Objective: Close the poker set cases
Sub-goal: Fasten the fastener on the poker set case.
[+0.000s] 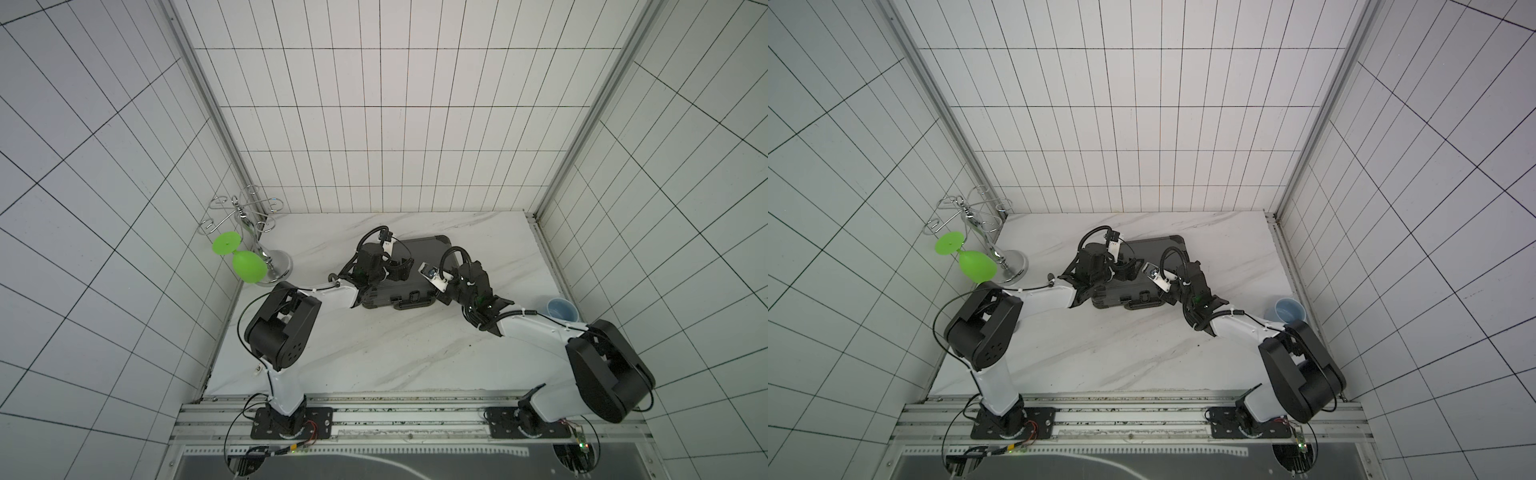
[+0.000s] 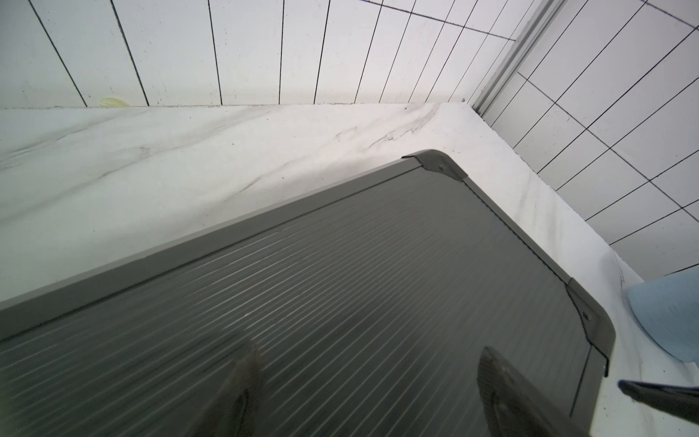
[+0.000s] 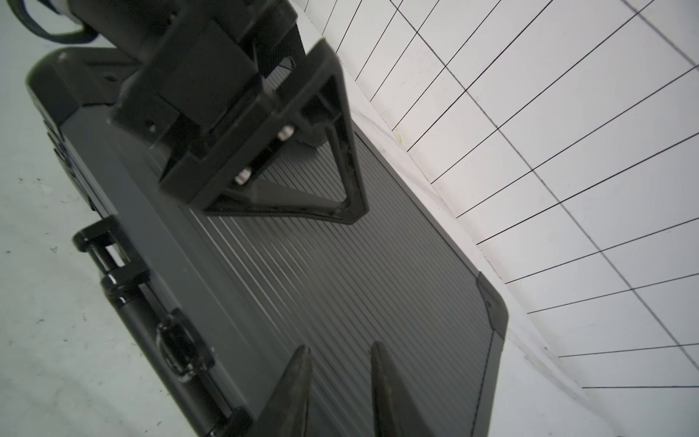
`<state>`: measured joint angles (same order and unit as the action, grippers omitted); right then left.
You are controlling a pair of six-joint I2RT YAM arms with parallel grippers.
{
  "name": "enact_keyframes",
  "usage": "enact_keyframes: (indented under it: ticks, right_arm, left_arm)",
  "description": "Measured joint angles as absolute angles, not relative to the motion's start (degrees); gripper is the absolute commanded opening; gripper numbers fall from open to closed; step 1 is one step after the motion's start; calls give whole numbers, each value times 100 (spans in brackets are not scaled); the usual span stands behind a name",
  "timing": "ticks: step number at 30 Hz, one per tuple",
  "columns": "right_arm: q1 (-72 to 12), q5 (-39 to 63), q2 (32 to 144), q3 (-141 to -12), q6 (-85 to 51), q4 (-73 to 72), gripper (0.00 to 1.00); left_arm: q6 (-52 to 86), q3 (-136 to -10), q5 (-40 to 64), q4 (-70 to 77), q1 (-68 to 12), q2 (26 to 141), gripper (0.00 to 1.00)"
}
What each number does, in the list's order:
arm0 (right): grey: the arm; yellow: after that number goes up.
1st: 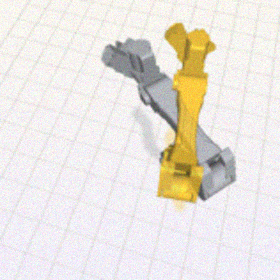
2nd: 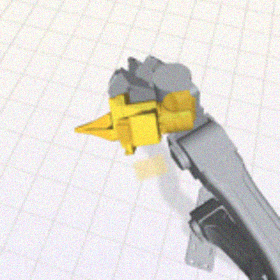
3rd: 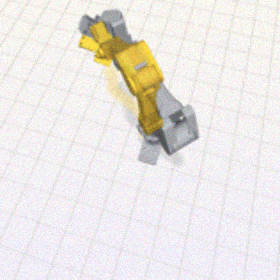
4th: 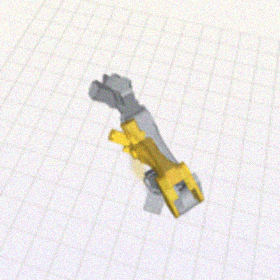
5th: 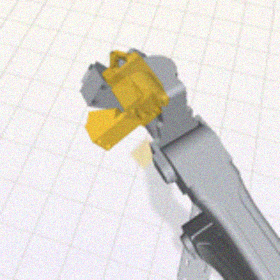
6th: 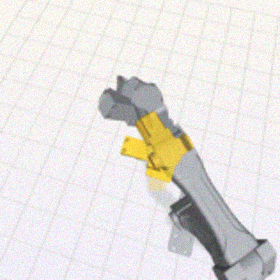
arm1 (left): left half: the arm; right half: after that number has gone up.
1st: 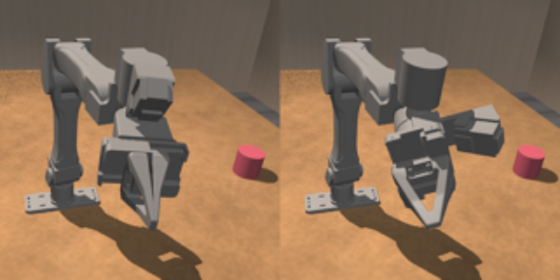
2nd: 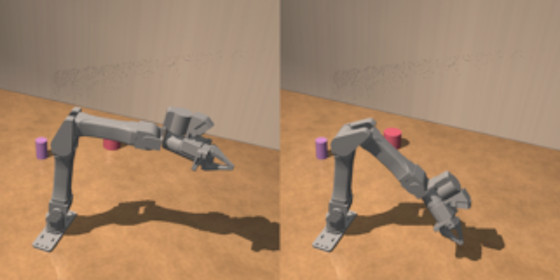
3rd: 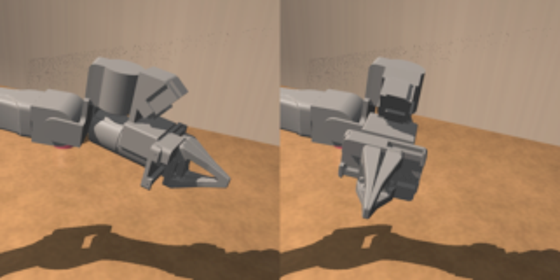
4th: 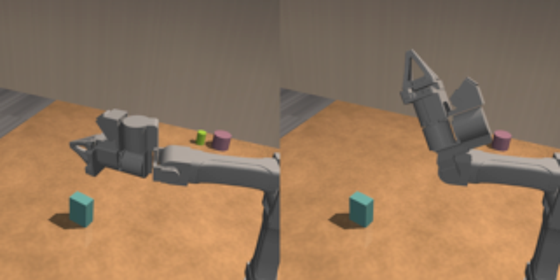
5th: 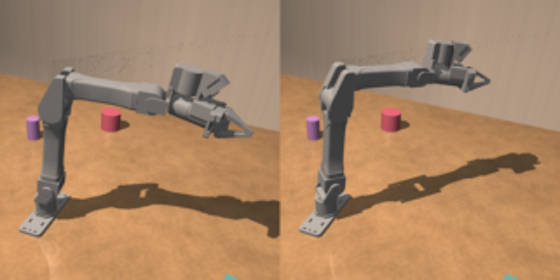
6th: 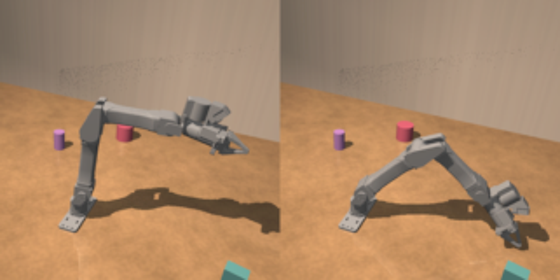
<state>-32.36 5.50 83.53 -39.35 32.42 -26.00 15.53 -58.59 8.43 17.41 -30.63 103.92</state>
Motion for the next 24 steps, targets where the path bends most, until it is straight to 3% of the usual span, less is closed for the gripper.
enact_keyframes:
  ticks: [11,24]
  right_arm:
    - [-3551,180,8368,-3227,1372,-3155,30]
    - [-3916,82,8628,-2685,552,-3813,29]
  left_arm:
    - [1492,-5957,729,1411,-3070,10366,91]
    - [1494,-5872,893,2530,-3068,10827,89]
